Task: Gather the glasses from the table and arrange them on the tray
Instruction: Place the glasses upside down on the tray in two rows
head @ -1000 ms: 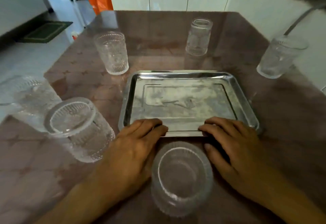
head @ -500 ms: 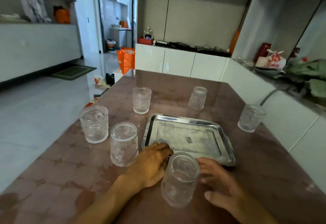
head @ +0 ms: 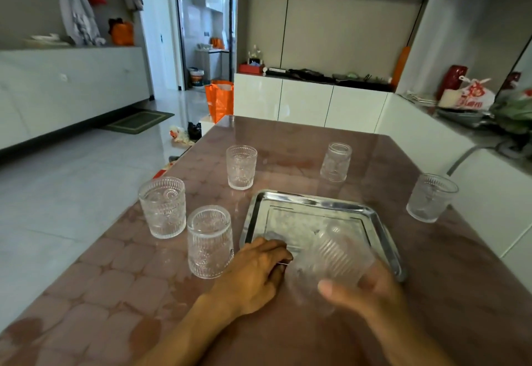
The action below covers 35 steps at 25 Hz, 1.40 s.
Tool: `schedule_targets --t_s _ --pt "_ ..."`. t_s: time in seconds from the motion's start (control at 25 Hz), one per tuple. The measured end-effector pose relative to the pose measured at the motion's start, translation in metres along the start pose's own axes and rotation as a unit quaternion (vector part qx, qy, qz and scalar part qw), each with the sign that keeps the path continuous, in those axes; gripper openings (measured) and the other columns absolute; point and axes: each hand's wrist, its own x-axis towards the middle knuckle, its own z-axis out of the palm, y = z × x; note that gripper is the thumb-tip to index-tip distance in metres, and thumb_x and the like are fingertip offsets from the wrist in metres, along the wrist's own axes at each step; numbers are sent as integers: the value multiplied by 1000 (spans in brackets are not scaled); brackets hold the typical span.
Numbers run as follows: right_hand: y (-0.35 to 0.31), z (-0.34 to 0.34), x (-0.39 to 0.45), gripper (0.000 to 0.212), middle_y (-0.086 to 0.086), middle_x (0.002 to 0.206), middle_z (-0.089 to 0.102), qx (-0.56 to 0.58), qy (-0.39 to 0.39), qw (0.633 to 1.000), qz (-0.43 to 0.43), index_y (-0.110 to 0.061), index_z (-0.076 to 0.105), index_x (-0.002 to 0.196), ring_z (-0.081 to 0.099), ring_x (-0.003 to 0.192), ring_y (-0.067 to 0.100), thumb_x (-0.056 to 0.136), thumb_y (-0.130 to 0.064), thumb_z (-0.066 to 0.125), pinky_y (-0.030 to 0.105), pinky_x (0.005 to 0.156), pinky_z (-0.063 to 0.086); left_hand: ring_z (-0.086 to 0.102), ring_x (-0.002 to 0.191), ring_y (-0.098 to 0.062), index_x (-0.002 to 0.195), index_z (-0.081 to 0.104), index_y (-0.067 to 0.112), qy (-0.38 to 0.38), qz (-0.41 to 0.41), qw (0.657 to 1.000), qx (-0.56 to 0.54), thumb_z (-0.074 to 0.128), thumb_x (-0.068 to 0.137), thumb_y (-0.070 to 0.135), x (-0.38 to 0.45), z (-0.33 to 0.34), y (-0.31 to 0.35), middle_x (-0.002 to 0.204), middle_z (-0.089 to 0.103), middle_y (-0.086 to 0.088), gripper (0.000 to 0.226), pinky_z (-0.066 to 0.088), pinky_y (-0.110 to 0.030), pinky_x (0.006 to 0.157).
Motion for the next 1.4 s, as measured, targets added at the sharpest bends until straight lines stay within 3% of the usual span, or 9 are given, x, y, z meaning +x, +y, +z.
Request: schedule_targets --t_s 0.24,0.36,0.72,0.96,1.04,1.12,1.24,1.32,1.4 --pt "-12 3 122 68 -3 108 77 -16 129 991 -25 -26 63 124 74 96 13 63 -22 92 25 73 61 51 117 -14 120 65 22 9 -9 1000 -19 48 98 31 0 2 -3 136 59 6 29 41 -30 101" --pt "21 32 163 71 -6 115 68 -97 128 986 34 -30 54 124 67 105 17 64 -25 92 38 88 58 48 118 -11 122 63 28 -1 -17 1000 -24 41 99 36 0 3 -3 136 58 9 33 40 -31 102" --pt "69 44 191 73 -6 113 65 -215 103 968 77 -37 42 115 63 98 17 56 -52 82 31 75 50 45 123 -5 122 64 31 -5 -6 997 -73 43 100 32 4 3 -11 138 56 15 31 34 -28 108" --pt "62 41 181 94 5 140 54 -202 58 973 100 -21 34 141 54 123 25 67 -38 90 40 99 47 47 128 -14 128 62 21 10 12 999 -34 46 99 22 -3 -5 2 143 54 4 33 37 -33 110" --pt "52 37 162 97 4 151 44 -162 79 979 94 -24 27 151 45 135 23 75 -37 86 36 105 40 47 132 -16 127 65 16 67 20 995 -70 54 94 9 -9 -15 15 145 52 0 35 38 -29 111" --pt "45 32 127 79 0 151 45 -158 110 980 49 -30 35 147 44 135 19 83 -35 80 33 105 36 49 129 -12 121 67 20 197 -12 971 -137 60 89 4 -20 -30 28 140 55 5 37 40 -25 106" --pt "41 33 74 49 -15 136 57 -181 71 981 11 -44 51 127 52 124 6 86 -33 76 31 104 43 44 135 -13 129 57 31 369 -85 916 -135 65 84 25 -43 -48 30 142 48 7 46 33 -19 109" --pt "37 42 52 42 -23 129 59 -191 28 981 5 -45 55 121 53 120 -4 87 -30 75 27 101 45 38 140 -14 140 44 29 385 -159 897 -147 74 77 28 -54 -56 18 147 41 4 70 32 -30 114" --pt "29 54 40 40 -25 126 61 -190 -3 982 -7 -44 56 119 53 118 -9 89 -23 72 26 103 45 41 139 -17 149 30 26 326 -256 879 -237 86 71 15 -57 -58 6 150 42 1 96 35 -42 115"
